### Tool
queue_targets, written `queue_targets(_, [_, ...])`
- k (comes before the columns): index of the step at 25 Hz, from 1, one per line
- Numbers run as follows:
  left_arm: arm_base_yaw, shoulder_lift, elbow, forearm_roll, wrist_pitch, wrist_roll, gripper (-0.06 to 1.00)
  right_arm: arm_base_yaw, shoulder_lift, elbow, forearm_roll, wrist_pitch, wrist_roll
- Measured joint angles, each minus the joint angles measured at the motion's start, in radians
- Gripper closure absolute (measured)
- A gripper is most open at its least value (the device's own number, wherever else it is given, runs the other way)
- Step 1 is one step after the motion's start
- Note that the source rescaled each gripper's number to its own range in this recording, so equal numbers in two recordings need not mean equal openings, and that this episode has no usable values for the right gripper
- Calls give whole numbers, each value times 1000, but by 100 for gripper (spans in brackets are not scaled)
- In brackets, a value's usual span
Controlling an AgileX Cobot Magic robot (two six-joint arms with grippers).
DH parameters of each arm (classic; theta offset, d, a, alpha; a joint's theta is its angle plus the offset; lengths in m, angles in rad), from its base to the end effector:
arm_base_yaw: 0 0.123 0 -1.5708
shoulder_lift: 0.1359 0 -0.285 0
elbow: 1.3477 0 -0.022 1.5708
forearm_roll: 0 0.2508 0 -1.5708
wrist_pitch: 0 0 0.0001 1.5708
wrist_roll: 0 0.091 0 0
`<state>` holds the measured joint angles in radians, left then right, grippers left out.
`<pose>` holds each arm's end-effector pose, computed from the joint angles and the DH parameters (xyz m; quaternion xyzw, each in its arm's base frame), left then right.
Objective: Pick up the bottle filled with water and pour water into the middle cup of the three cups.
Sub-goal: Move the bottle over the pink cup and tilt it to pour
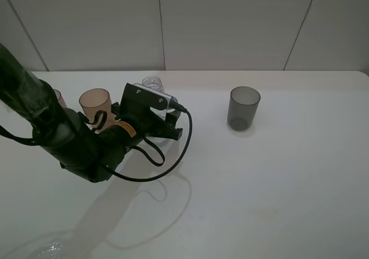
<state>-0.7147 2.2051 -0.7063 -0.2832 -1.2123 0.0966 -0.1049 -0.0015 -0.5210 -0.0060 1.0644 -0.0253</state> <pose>0.2767 -0.2086 0.0648 0.1902 0.7522 -0.1231 0.6188 -0.0077 0.0003 0.2828 0.0339 0.8476 -0.0374 0.5282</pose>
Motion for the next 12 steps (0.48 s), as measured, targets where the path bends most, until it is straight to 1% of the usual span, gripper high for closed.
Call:
queue_targets(1, [0, 4, 0, -2, 0, 0, 94, 0, 0, 0, 0, 0, 0])
queue_targets(3, [0, 7, -1, -2, -5, 1, 92, 0, 0, 0, 6, 0, 0])
queue_targets(12, [0, 7, -1, -2, -7, 1, 92, 0, 0, 0, 6, 0, 0])
